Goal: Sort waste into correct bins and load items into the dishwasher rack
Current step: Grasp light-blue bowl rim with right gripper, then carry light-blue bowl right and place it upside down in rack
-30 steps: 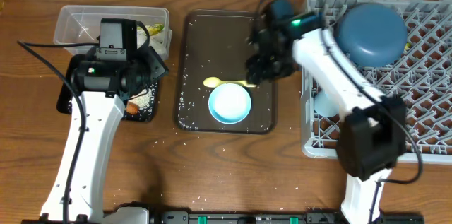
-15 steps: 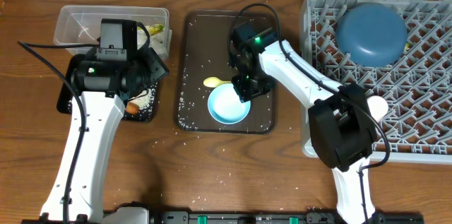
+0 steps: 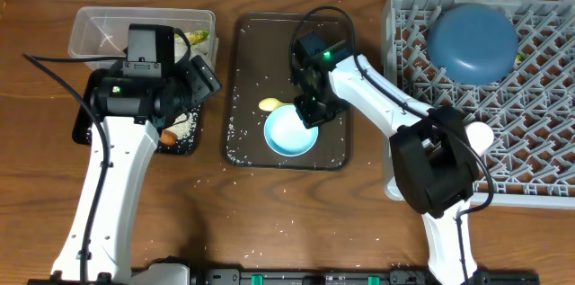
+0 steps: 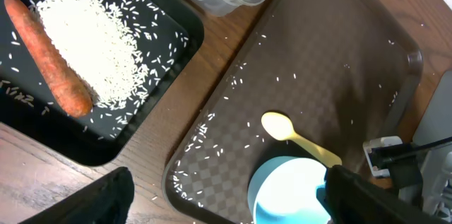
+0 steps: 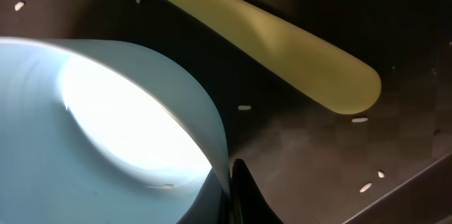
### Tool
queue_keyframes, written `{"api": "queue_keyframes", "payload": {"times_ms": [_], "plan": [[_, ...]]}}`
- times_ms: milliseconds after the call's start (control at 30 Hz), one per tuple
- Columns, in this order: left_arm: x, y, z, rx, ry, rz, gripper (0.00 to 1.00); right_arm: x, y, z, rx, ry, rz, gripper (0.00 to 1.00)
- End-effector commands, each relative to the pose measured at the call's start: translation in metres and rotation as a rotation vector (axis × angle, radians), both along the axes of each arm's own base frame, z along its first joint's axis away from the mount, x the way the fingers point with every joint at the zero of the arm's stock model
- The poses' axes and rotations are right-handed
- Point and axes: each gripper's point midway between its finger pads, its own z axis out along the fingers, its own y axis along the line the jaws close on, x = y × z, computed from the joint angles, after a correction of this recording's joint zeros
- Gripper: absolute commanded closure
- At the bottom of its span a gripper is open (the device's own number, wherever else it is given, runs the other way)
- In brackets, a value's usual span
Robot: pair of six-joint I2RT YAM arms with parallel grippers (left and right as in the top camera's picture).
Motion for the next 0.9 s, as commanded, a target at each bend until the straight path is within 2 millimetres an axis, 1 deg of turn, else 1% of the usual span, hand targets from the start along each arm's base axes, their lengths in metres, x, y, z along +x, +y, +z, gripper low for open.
{"api": "queue_keyframes", "payload": {"times_ms": [0,67,133,167,233,300,367,467,500,533,633,767,867], "plan": [[-0.001,0.004,-0.005,0.011,0.014,0.011,0.10,0.027,-0.010,0.028,0.013,-0.092,-0.066,0.99],[-0.001,0.003,-0.005,0.011,0.014,0.011,0.09,0.047,-0.021,0.055,0.014,-0.177,-0.114,0.99],[-0.001,0.003,-0.005,0.011,0.014,0.011,0.09,0.070,-0.042,0.090,-0.006,-0.293,-0.179,0.99],[-0.001,0.004,-0.005,0.011,0.014,0.011,0.09,0.082,-0.056,0.111,-0.027,-0.364,-0.217,0.99],[-0.001,0.003,-0.005,0.011,0.014,0.011,0.08,0.105,-0.089,0.148,-0.094,-0.507,-0.292,0.99],[-0.001,0.003,-0.005,0.011,0.014,0.011,0.08,0.124,-0.129,0.187,-0.200,-0.674,-0.395,0.99],[-0.001,0.003,-0.005,0.011,0.014,0.011,0.07,0.136,-0.167,0.218,-0.318,-0.810,-0.494,0.99],[-0.001,0.003,-0.005,0.011,0.014,0.011,0.05,0.146,-0.218,0.253,-0.519,-0.966,-0.611,0.99],[-0.001,0.003,-0.005,0.011,0.014,0.011,0.02,0.149,-0.230,0.260,-0.577,-0.994,-0.618,0.99],[-0.001,0.003,-0.005,0.011,0.014,0.011,0.02,0.153,-0.241,0.265,-0.635,-1.014,-0.611,0.99],[-0.001,0.003,-0.005,0.011,0.014,0.011,0.02,0.165,-0.261,0.271,-0.732,-1.038,-0.555,0.99],[-0.001,0.003,-0.005,0.011,0.014,0.011,0.02,0.183,-0.276,0.271,-0.861,-1.044,-0.449,0.99],[-0.001,0.003,-0.005,0.011,0.014,0.011,0.01,0.196,-0.279,0.266,-0.918,-1.037,-0.367,0.99]]}}
